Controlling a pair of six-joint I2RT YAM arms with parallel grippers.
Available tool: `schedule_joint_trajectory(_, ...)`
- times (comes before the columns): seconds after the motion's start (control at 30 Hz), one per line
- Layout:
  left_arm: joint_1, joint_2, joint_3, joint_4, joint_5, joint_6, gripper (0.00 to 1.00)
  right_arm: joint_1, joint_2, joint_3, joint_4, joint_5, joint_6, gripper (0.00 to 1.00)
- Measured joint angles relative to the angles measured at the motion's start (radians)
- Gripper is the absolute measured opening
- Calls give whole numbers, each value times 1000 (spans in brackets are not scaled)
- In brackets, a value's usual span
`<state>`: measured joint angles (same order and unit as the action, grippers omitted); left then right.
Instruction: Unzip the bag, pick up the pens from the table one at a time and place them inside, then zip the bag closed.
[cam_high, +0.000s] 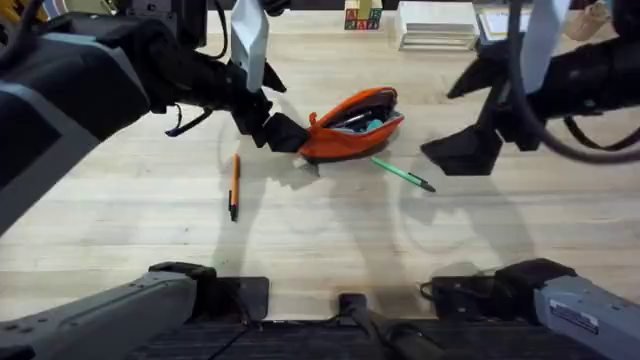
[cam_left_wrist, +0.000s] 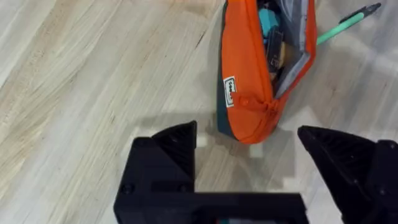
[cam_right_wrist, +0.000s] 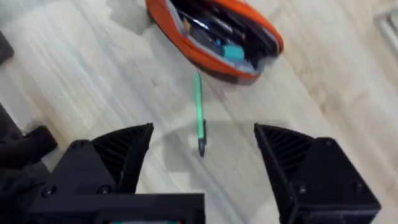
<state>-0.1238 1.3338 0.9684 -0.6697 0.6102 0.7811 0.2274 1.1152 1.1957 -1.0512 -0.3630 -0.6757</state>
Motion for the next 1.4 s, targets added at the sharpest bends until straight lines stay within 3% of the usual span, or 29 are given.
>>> schedule_joint_trajectory(0.33, 0, 0, 0, 0, 0, 0, 994, -120, 54, -18, -38, 0, 38, 997)
schedule_joint_trajectory(0.53, 0, 0, 0, 0, 0, 0, 993, -121, 63, -129, 87, -1, 41, 997)
schedule_joint_trajectory(0.57, 0, 0, 0, 0, 0, 0, 993, -121, 69, -203, 132, -1, 42, 997)
schedule_joint_trajectory(0.8, 0, 0, 0, 0, 0, 0, 993, -121, 69, -204, 142, -1, 42, 997)
schedule_joint_trajectory(0.87, 0, 0, 0, 0, 0, 0, 993, -121, 56, -294, 335, -9, 43, 997)
schedule_joint_trajectory(1.03, 0, 0, 0, 0, 0, 0, 993, -99, 78, -421, 376, -7, 45, 997)
schedule_joint_trajectory(1.4, 0, 0, 1, 0, 0, 0, 993, -53, 79, -439, 420, 3, 45, 997)
